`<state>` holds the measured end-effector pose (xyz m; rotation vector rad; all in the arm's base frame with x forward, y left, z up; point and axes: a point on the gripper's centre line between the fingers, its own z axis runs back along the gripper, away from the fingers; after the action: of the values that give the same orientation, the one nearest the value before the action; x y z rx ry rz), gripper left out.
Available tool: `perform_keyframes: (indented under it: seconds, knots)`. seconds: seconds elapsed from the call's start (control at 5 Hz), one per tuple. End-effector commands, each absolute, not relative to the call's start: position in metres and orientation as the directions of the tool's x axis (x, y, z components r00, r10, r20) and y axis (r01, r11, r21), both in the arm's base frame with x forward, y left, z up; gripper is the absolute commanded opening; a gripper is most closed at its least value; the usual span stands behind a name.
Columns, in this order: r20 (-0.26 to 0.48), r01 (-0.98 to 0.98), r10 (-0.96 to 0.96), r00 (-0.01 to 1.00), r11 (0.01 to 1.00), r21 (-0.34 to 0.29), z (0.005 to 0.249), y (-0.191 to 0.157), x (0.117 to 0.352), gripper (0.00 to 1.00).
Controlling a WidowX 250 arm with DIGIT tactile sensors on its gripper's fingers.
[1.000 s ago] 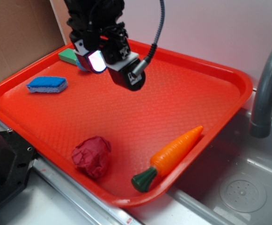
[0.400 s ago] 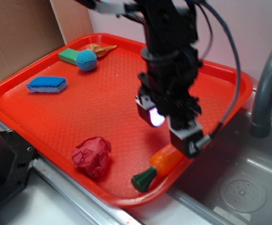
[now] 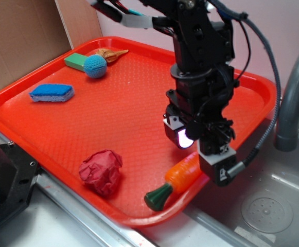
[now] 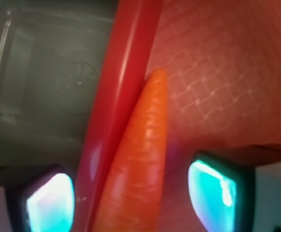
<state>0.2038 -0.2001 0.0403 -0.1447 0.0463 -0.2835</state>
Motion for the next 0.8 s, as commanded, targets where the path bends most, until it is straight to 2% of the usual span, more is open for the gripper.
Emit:
perform_keyframes:
  seconds: [0.0,0.2,0.4,0.6]
  knots:
    - [-0.091,0.255,-0.266,0.96,0.96,-0.112,0.042,-0.179,0.188,1.0]
    - [-0.087,0.256,-0.267,0.96,0.959,-0.123,0.04,-0.17,0.182,1.0]
    - [-0.121,0.291,-0.307,0.944,0.947,-0.135,0.033,-0.167,0.186,1.0]
    - [-0.188,0.335,-0.353,0.916,0.934,-0.12,0.027,-0.167,0.191,0.29]
